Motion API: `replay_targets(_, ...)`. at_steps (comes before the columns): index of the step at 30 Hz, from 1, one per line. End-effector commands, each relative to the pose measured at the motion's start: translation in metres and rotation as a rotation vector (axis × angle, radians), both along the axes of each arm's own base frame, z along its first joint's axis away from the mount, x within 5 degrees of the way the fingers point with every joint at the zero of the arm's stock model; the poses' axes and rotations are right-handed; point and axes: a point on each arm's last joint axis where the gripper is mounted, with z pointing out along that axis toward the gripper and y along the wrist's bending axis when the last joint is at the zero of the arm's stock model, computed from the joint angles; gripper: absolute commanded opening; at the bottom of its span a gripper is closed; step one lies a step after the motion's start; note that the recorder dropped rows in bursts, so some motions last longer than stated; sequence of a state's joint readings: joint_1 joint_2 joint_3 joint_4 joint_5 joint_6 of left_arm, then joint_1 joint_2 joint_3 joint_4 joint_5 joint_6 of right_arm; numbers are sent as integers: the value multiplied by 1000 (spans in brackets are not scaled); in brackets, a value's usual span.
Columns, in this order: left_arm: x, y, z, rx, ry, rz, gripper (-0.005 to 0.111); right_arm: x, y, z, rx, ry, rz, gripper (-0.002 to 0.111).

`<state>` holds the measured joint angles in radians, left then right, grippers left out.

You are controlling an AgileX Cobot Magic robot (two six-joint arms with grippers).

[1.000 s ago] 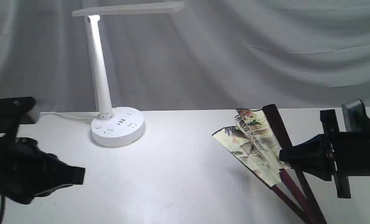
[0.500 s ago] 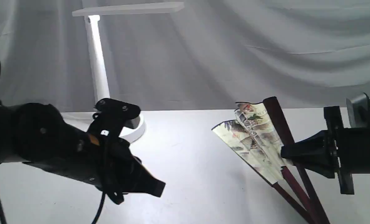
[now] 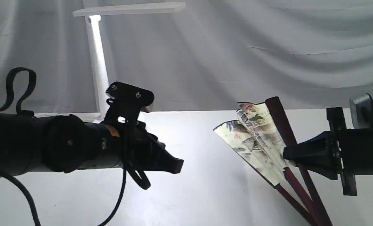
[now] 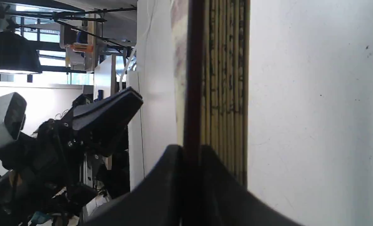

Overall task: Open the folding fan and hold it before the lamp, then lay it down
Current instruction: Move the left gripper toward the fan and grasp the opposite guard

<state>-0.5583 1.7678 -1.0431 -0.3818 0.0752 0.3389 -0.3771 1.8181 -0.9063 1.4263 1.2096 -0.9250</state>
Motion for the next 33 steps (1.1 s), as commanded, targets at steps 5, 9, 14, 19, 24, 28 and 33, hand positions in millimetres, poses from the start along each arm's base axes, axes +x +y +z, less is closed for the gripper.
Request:
replay_targets(5,3,8,-4,-98,-163,125,2,-1,0,5,10,-29,-6,0)
replay_targets(9,0,13,-7,-174,-245,170,2,-1,0,5,10,-29,-6,0)
replay_targets(14,-10,9,-10,-322,-288,112,2,-1,0,5,10,-29,-6,0)
replay_targets(19,-13,1,-20,-478,-235,85,2,-1,0,5,10,-29,-6,0)
replay_targets(24,-9,-2,-53,-610,-36,217,4,-1,0,5,10,-29,-7,0)
replay_targets(28,-9,-9,-65,-754,40,213,20,-1,0,5,10,-29,-7,0)
replay_targets(33,-5,-20,-79,-842,175,211,46,-1,0,5,8,-30,-4,0)
